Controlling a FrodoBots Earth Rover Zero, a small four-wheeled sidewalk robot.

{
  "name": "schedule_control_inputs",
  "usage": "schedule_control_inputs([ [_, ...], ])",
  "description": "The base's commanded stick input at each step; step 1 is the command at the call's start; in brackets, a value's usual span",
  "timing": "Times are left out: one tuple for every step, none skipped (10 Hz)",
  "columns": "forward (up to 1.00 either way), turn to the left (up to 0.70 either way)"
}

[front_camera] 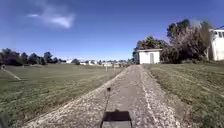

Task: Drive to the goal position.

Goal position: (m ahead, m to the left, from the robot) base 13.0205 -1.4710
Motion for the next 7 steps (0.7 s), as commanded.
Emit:
schedule_control_inputs([
  [0.5, 0.0],
  [0.5, 0.0],
  [0.5, 0.0],
  [0.5, 0.0],
  [0.5, 0.0],
  [0.5, -0.16],
  [0.5, -0.47],
])
